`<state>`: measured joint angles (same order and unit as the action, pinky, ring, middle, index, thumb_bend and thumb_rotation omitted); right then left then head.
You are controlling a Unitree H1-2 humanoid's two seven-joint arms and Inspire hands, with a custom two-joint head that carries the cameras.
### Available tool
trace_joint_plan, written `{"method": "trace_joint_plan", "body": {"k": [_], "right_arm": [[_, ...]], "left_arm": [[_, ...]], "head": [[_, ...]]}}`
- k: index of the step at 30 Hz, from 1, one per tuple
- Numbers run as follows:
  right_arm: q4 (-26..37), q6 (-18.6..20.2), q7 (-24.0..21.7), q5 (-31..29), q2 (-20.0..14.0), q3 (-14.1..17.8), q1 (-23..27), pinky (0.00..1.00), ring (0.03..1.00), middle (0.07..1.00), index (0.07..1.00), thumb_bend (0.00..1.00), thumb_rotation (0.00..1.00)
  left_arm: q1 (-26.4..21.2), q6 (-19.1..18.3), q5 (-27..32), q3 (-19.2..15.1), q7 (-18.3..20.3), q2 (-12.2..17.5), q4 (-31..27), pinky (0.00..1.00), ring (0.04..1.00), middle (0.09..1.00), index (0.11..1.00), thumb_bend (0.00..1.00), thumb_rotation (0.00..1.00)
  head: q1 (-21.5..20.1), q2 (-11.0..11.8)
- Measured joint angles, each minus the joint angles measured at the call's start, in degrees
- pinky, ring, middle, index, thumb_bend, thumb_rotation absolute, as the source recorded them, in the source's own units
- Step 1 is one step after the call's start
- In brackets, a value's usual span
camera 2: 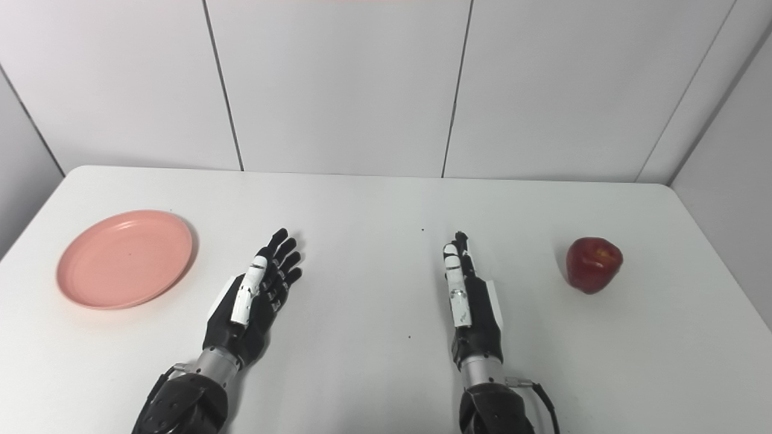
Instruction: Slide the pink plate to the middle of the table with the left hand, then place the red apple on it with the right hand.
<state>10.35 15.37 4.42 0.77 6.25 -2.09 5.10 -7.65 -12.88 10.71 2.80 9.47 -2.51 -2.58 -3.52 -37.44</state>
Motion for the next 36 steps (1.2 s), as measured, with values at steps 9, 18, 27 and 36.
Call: {"method": "trace_joint_plan", "body": {"k": [9, 18, 27, 36], "right_arm": [[0.0, -0.3, -0.2, -0.3, 0.0, 0.3, 0.0, 1.00, 1.000, 1.000, 1.000, 0.23, 1.00], [-0.4, -1.0, -0.9, -1.1, -1.0, 0.7, -0.1, 1.00, 1.000, 1.000, 1.000, 0.24, 1.00], [-1.4, -2.1, -1.6, -2.5, -2.9, 1.6, -0.6, 1.00, 1.000, 1.000, 1.000, 0.22, 1.00], [-1.4, -2.2, -1.6, -2.5, -3.0, 1.6, -0.7, 1.00, 1.000, 1.000, 1.000, 0.22, 1.00]], "left_arm": [[0.0, 0.0, 0.0, 0.0, -0.1, -0.1, 0.0, 1.00, 0.995, 1.000, 1.000, 0.38, 1.00], [0.0, 1.6, -0.2, 0.7, -0.4, -0.7, 1.4, 0.99, 0.983, 0.995, 0.987, 0.38, 1.00], [-0.1, 2.2, -1.2, 1.9, -1.6, -2.7, 2.2, 1.00, 0.986, 1.000, 0.993, 0.39, 1.00], [-0.7, 2.9, -1.2, 2.1, -1.5, -2.7, 3.2, 1.00, 0.990, 1.000, 1.000, 0.39, 1.00]], "head": [[0.6, 0.3], [5.5, 2.0], [10.5, 4.0], [10.7, 4.5]]}}
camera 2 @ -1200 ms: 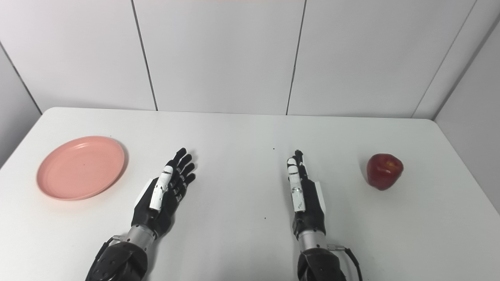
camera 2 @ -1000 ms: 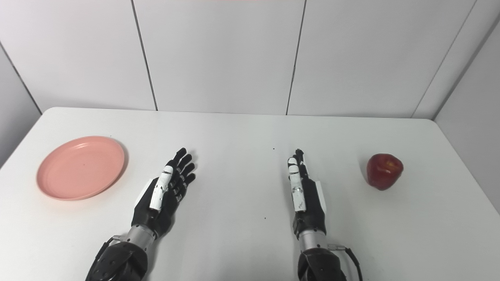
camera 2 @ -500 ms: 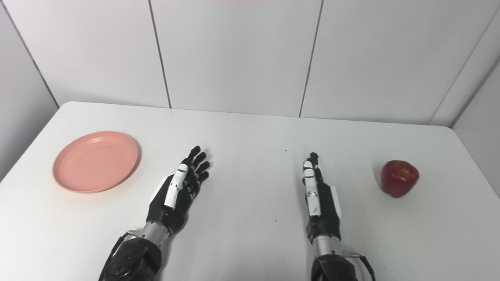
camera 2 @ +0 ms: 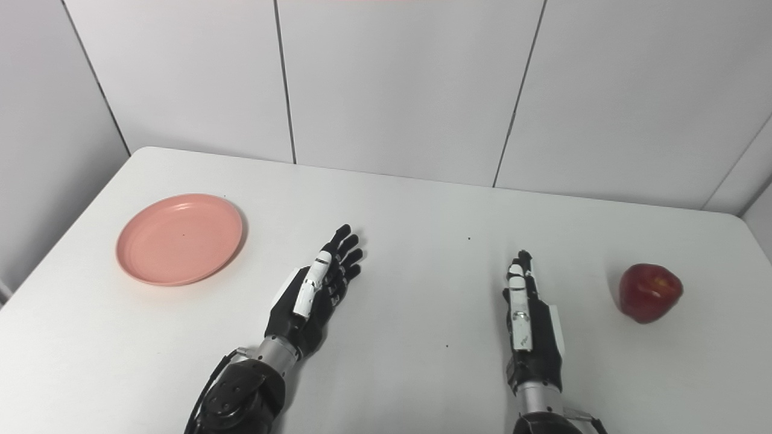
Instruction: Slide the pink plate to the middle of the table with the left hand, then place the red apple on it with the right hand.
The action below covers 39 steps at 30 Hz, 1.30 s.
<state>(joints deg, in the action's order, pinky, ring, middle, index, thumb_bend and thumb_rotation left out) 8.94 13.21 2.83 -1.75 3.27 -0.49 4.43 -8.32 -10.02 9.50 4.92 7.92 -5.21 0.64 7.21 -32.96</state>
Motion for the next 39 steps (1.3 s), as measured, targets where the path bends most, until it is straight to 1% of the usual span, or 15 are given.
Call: {"method": "trace_joint_plan", "body": {"k": [6, 12, 16, 21, 23, 30, 33, 39], "right_arm": [[-0.3, -0.5, 0.0, 0.0, -0.3, -0.1, 0.0, 1.00, 1.000, 1.000, 1.000, 0.21, 1.00], [-1.1, -2.3, 0.0, 0.1, -0.7, -0.1, 0.0, 1.00, 1.000, 1.000, 1.000, 0.21, 1.00], [-1.5, -2.4, -0.2, -0.1, -0.9, -0.1, 0.0, 1.00, 1.000, 1.000, 1.000, 0.22, 1.00], [-1.5, -2.5, -0.6, -0.8, -1.0, -0.1, 0.0, 1.00, 1.000, 1.000, 1.000, 0.21, 1.00], [-1.5, -2.6, -0.6, -0.9, -1.0, -0.1, 0.0, 1.00, 1.000, 1.000, 1.000, 0.21, 1.00], [-1.5, -2.6, -1.0, -1.0, -1.2, -0.1, 0.0, 1.00, 1.000, 1.000, 1.000, 0.20, 1.00], [-1.5, -2.6, -1.1, -1.1, -1.4, -0.1, -0.1, 1.00, 1.000, 1.000, 1.000, 0.20, 1.00], [-1.5, -2.7, -1.2, -1.3, -1.4, 0.0, -0.1, 1.00, 1.000, 1.000, 1.000, 0.20, 1.00]], "left_arm": [[0.0, 0.8, 0.1, 0.0, 0.5, 0.2, 0.4, 1.00, 0.985, 1.000, 0.998, 0.40, 1.00], [-0.2, 0.6, 0.1, 0.0, 0.5, 0.3, 0.3, 1.00, 0.974, 0.993, 0.989, 0.38, 1.00], [-0.5, -0.6, 0.2, -0.2, 0.5, 0.7, -0.5, 1.00, 0.972, 0.989, 0.982, 0.38, 1.00], [-0.6, -2.7, 0.3, -0.2, 1.3, 2.4, -1.9, 0.97, 0.961, 0.978, 0.970, 0.39, 1.00], [-0.6, -3.4, 0.2, -0.3, 1.4, 2.7, -2.6, 0.97, 0.957, 0.974, 0.967, 0.39, 1.00], [-1.3, -6.0, 0.2, -0.2, 1.6, 4.0, -7.4, 0.95, 0.937, 0.954, 0.940, 0.41, 1.00], [-2.3, -7.4, 0.3, -0.8, 1.4, 4.3, -9.1, 0.95, 0.932, 0.952, 0.939, 0.41, 1.00], [-4.7, -9.4, 1.5, -3.3, 1.3, 4.8, -11.4, 0.95, 0.940, 0.955, 0.940, 0.40, 1.00]], "head": [[0.5, 0.4], [1.4, 0.7], [1.5, 0.8], [1.8, 1.0], [2.0, 1.0], [2.7, 1.0], [2.9, 1.1], [3.7, 1.2]]}}
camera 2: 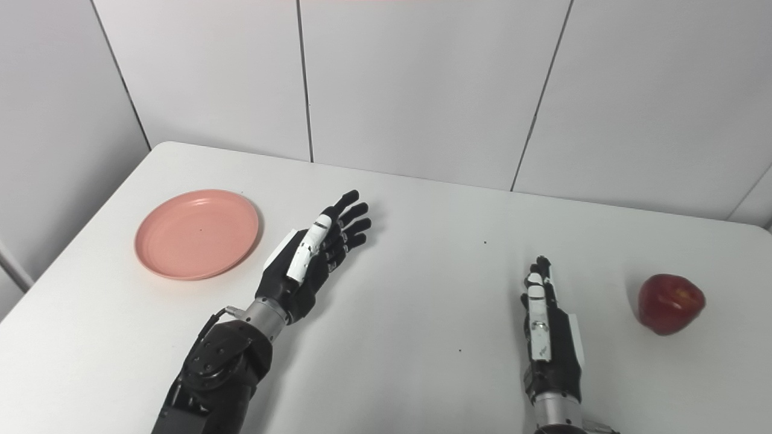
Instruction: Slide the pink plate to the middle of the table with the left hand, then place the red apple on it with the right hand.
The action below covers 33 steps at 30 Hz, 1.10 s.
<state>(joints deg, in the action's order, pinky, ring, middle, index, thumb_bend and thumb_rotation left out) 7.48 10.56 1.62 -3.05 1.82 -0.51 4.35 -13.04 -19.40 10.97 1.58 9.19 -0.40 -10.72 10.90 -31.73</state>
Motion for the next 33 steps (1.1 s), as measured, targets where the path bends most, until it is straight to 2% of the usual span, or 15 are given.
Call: {"method": "trace_joint_plan", "body": {"k": [14, 22, 27, 33], "right_arm": [[0.0, -0.1, -0.7, -0.3, -0.3, 0.4, 0.0, 1.00, 1.000, 1.000, 1.000, 0.19, 1.00], [0.0, -0.1, -0.9, -0.3, -0.4, 0.5, 0.0, 1.00, 1.000, 1.000, 1.000, 0.19, 1.00], [-0.2, -0.4, -1.0, -0.6, -0.7, 0.8, 0.0, 1.00, 1.000, 1.000, 1.000, 0.18, 1.00], [-0.4, -0.7, -1.1, -0.8, -1.1, 0.9, 0.0, 1.00, 1.000, 1.000, 1.000, 0.19, 1.00]], "left_arm": [[-5.8, 0.0, 3.8, -7.8, -1.5, 1.8, 0.2, 0.95, 0.954, 0.964, 0.951, 0.38, 1.00], [-8.2, 0.0, 3.8, -11.6, -4.0, 4.9, 2.2, 0.94, 0.947, 0.958, 0.942, 0.39, 1.00], [-10.2, 0.6, 3.7, -14.7, -5.9, 6.6, 6.5, 0.93, 0.927, 0.932, 0.905, 0.38, 1.00], [-11.4, 4.6, 4.1, -16.3, -5.7, 9.3, 12.0, 0.94, 0.928, 0.932, 0.906, 0.40, 1.00]], "head": [[1.2, 0.4], [1.7, 0.5], [2.2, 0.7], [3.2, 1.0]]}}
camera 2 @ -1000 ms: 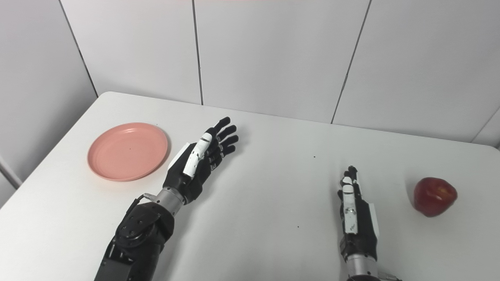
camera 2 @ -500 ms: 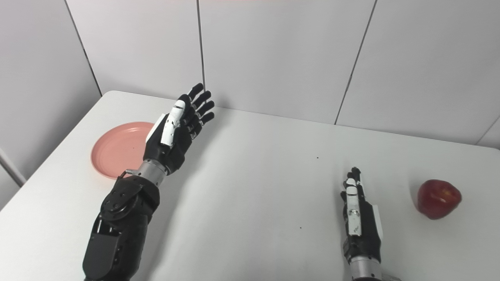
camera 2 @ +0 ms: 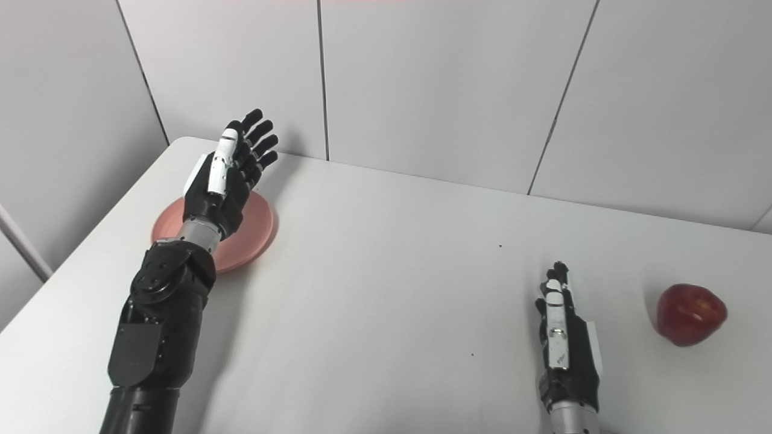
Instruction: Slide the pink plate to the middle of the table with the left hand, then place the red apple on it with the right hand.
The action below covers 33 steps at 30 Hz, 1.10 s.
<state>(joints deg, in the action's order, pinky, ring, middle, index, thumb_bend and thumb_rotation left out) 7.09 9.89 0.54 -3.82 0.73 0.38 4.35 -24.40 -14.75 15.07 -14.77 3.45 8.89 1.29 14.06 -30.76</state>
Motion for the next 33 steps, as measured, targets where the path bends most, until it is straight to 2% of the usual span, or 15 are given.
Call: {"method": "trace_joint_plan", "body": {"k": [5, 13, 21, 33], "right_arm": [[-0.1, -0.1, -0.1, -0.4, -0.3, 0.2, 0.0, 1.00, 1.000, 1.000, 1.000, 0.17, 1.00], [-1.1, -1.7, -0.8, -1.3, -1.0, 0.3, 0.0, 1.00, 1.000, 1.000, 1.000, 0.18, 1.00], [-1.1, -1.7, -0.9, -1.1, -0.9, 0.3, 0.0, 1.00, 1.000, 1.000, 1.000, 0.17, 1.00], [-1.0, -1.7, -0.9, -1.1, -1.1, 0.3, 0.0, 1.00, 1.000, 1.000, 1.000, 0.19, 1.00]], "left_arm": [[-0.3, 1.0, 0.7, -1.1, 0.2, 2.2, 3.0, 0.94, 0.939, 0.945, 0.926, 0.43, 1.00], [-1.9, 2.3, 2.9, -3.6, 0.5, 6.0, 6.4, 0.94, 0.948, 0.952, 0.937, 0.37, 1.00], [-3.0, 2.3, 4.0, -5.6, 0.2, 7.6, 7.7, 0.93, 0.932, 0.933, 0.913, 0.33, 1.00], [-3.2, 2.5, 4.6, -8.7, -0.9, 11.3, 10.2, 0.96, 0.940, 0.932, 0.908, 0.34, 1.00]], "head": [[0.7, 0.2], [0.8, 0.4], [0.8, 0.5], [1.7, 0.4]]}}
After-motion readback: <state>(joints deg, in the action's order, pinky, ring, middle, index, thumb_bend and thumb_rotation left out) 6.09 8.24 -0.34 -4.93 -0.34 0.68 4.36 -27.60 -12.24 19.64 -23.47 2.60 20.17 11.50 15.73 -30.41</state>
